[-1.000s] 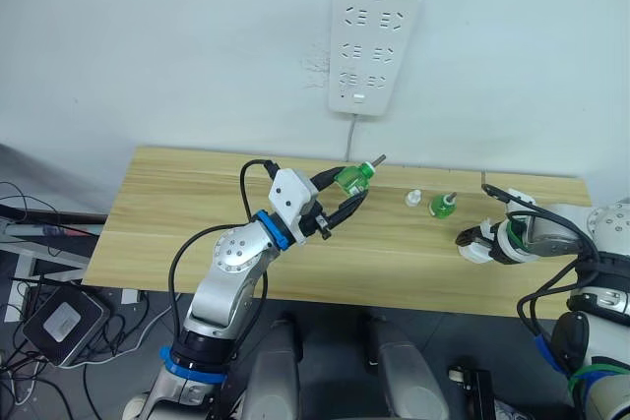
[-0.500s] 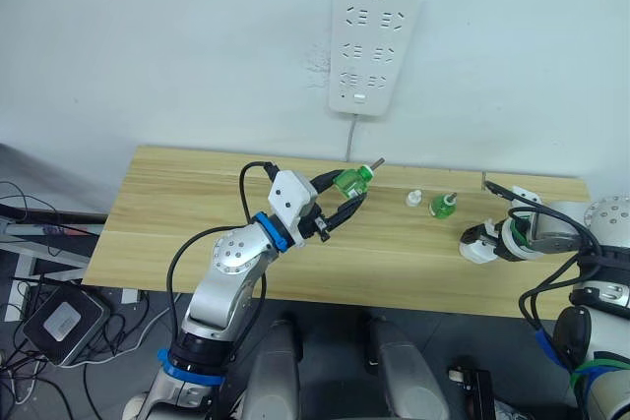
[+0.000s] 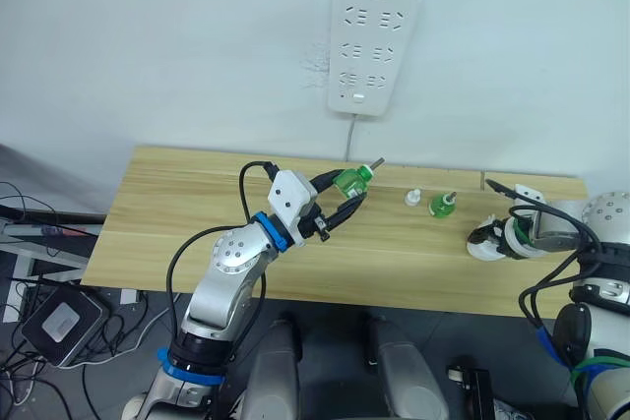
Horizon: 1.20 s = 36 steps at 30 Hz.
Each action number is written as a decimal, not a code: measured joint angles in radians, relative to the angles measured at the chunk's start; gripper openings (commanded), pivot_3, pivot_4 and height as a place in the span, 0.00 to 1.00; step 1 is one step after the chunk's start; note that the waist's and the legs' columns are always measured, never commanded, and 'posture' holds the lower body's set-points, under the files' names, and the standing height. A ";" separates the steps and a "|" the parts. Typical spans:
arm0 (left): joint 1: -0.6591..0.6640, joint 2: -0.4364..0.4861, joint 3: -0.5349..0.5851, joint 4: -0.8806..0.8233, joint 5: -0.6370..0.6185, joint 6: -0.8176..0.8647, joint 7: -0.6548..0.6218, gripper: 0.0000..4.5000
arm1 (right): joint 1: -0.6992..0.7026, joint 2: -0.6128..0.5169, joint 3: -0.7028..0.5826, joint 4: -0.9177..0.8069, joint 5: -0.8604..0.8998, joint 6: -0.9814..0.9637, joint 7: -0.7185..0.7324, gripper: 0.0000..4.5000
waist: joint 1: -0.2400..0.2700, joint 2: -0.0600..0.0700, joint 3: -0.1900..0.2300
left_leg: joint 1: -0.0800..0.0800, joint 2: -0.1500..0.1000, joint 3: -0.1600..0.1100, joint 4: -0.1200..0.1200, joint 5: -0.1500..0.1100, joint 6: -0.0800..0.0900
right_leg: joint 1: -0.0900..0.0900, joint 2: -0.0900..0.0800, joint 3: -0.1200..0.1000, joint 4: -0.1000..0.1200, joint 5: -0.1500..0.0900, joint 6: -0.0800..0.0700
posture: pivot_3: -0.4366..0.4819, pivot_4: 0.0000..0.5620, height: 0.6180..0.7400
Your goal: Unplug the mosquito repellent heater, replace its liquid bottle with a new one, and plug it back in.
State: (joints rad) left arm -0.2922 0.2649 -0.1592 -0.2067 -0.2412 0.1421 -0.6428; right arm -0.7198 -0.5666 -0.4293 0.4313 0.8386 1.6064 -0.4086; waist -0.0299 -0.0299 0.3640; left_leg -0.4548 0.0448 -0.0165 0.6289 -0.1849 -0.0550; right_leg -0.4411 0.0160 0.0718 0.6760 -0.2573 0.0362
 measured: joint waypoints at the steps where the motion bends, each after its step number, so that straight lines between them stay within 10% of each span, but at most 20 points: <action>1: 0.000 0.000 0.000 0.000 0.000 0.000 0.000 0.50 | 0.001 0.001 0.005 0.000 -0.006 0.000 0.008 0.66 | 0.000 0.000 0.000 | 0.000 0.000 0.000 0.000 0.000 0.000 | 0.000 0.000 0.000 0.000 0.000 0.000 | 0.54 0.70 1.00; 8: 0.001 0.001 0.000 0.000 0.000 -0.001 -0.001 0.50 | 0.006 -0.088 0.102 -0.041 -0.024 0.000 0.169 0.66 | 0.001 0.005 0.005 | -0.001 -0.001 0.001 -0.001 0.000 0.000 | -0.001 -0.001 0.001 -0.002 0.000 0.000 | 0.53 0.68 1.00; 15: 0.022 0.062 0.023 -0.022 -0.067 0.006 -0.088 0.50 | 0.110 -0.691 0.355 -0.389 0.118 -0.168 1.114 0.66 | 0.002 0.011 0.008 | -0.002 0.001 -0.001 -0.002 -0.001 0.000 | -0.001 0.000 -0.003 -0.004 -0.001 0.001 | 0.45 0.61 1.00; 18: -0.002 0.093 0.039 -0.028 -0.147 0.058 -0.157 0.50 | 0.061 -0.698 0.376 -0.402 0.124 -0.257 1.352 0.66 | -0.011 0.011 0.008 | -0.002 0.001 0.002 -0.001 0.000 0.000 | -0.001 0.000 0.000 -0.004 0.000 0.001 | 0.44 0.59 1.00; 25: -0.211 0.212 0.098 -0.074 -0.508 0.432 -0.306 0.50 | -0.212 -0.411 0.260 -0.320 0.384 -0.017 1.341 0.66 | -0.026 0.008 0.009 | -0.002 0.000 -0.002 0.001 0.001 0.000 | -0.001 0.000 -0.002 0.002 0.001 0.002 | 0.45 0.55 1.00; 36: -0.303 0.236 0.148 -0.060 -0.626 0.592 -0.311 0.50 | -0.208 -0.288 0.216 -0.318 0.507 0.000 1.160 0.66 | -0.001 0.008 0.009 | -0.014 -0.001 -0.006 0.007 0.001 0.001 | -0.009 -0.002 -0.008 0.004 0.004 -0.003 | 0.47 0.53 1.00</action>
State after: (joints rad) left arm -0.5949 0.5008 -0.0110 -0.2668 -0.8676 0.7342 -0.9537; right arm -0.9282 -0.8544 -0.2131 0.1133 1.3452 1.6062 0.7510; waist -0.0307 -0.0218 0.3729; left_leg -0.4691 0.0434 -0.0229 0.6363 -0.1841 -0.0544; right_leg -0.4501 0.0142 0.0634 0.6800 -0.2534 0.0329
